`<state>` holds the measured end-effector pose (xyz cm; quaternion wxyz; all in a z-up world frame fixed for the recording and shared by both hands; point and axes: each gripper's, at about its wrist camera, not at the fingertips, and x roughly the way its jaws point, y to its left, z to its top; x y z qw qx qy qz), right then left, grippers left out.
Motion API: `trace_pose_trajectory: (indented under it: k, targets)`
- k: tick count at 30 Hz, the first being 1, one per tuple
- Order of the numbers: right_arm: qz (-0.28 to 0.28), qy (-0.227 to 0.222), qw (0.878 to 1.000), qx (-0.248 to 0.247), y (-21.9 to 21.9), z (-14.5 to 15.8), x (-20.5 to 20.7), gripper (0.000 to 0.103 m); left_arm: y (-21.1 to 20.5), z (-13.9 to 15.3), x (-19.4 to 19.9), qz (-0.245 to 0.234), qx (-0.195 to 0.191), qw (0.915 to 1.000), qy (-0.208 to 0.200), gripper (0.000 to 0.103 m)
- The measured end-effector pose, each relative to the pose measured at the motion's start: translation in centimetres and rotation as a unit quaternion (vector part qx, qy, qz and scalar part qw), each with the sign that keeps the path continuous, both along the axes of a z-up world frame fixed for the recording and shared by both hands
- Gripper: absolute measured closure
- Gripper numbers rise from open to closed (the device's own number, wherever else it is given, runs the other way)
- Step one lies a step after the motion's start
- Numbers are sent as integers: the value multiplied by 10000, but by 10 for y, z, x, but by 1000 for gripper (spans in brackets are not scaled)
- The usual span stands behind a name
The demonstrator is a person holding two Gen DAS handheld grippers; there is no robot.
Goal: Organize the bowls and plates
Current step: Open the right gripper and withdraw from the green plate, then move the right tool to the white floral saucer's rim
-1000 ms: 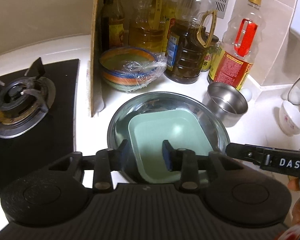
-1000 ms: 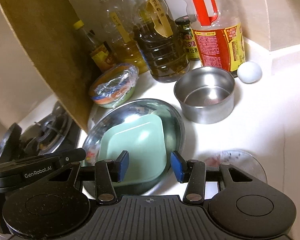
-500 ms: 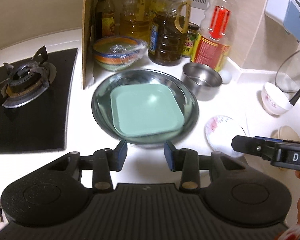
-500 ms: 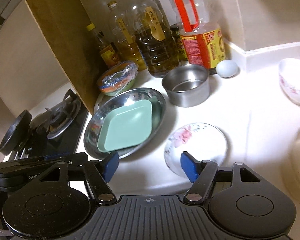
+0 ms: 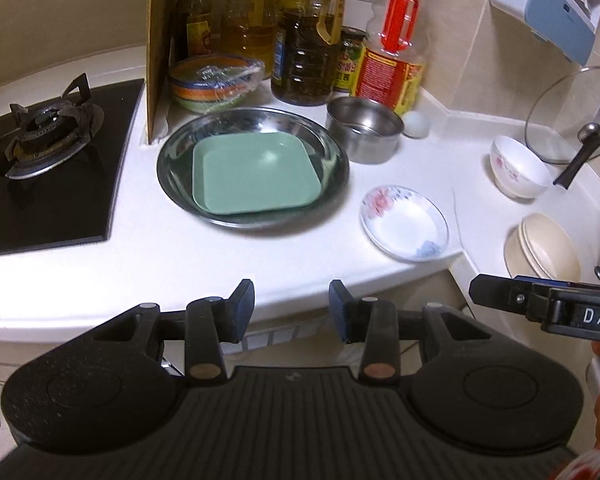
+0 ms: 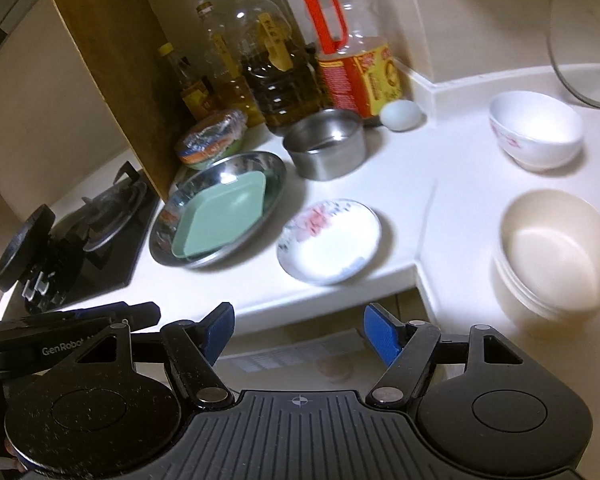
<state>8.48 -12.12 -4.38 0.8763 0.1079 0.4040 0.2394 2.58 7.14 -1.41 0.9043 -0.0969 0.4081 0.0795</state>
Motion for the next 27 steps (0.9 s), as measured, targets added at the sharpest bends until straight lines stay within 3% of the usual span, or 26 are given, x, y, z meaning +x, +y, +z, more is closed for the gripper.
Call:
trace_pose_trajectory:
  k: [27]
  targets:
    - [-535,197,9978,-329,-51,-12,-33,31,-43,-7,-15,-386,94,9990,204,66]
